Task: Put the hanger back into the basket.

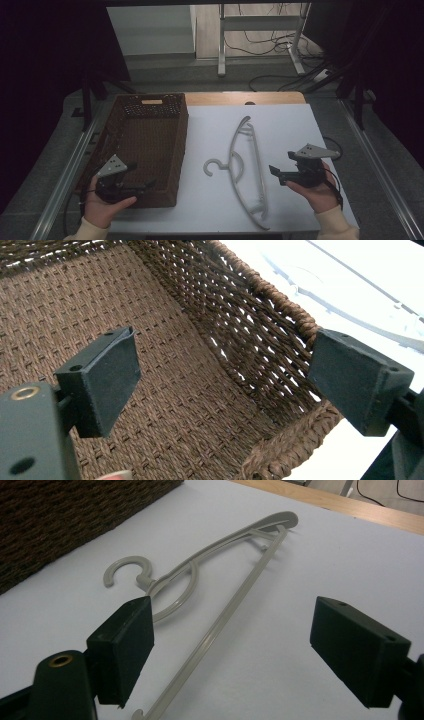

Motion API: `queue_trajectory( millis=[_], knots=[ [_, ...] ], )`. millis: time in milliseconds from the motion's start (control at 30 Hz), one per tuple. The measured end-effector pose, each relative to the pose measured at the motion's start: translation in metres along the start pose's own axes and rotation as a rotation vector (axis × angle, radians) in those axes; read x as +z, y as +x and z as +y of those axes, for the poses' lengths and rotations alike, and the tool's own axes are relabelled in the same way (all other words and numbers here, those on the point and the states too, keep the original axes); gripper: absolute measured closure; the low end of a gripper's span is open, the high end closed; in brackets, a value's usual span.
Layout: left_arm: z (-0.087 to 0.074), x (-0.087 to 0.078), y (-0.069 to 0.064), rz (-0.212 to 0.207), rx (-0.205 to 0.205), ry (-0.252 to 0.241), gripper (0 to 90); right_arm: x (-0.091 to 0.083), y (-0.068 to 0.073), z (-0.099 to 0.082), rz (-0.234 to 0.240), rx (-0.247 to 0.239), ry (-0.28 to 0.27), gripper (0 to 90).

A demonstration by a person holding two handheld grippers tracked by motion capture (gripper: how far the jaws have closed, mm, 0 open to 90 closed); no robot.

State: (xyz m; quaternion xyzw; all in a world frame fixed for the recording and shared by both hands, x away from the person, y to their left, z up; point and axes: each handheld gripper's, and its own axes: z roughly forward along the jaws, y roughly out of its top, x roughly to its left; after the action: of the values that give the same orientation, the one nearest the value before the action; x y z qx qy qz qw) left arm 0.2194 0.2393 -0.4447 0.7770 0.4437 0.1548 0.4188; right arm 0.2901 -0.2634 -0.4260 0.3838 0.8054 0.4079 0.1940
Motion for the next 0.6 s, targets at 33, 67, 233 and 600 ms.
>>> queue_trajectory(
  millis=[33,67,233,600],
  knots=[
    [0.0,0.0,0.0,0.0,0.0,0.0,13.8,0.0,-0.0001,-0.0005,-0.001,0.0,0.002,17.7],
    [0.0001,0.0001,-0.0001,0.0,0.001,0.001,13.8,0.0,-0.0001,-0.0005,-0.001,0.0,0.002,17.7],
    [0.0005,0.0002,-0.0009,-0.001,0.005,0.0,13.8,-0.0011,-0.0001,0.0,-0.007,0.009,0.009,18.1],
    [0.0014,-0.0013,-0.001,-0.003,0.008,-0.003,14.2,0.0012,-0.0013,0.0013,-0.006,0.036,0.031,18.7]
  ],
)
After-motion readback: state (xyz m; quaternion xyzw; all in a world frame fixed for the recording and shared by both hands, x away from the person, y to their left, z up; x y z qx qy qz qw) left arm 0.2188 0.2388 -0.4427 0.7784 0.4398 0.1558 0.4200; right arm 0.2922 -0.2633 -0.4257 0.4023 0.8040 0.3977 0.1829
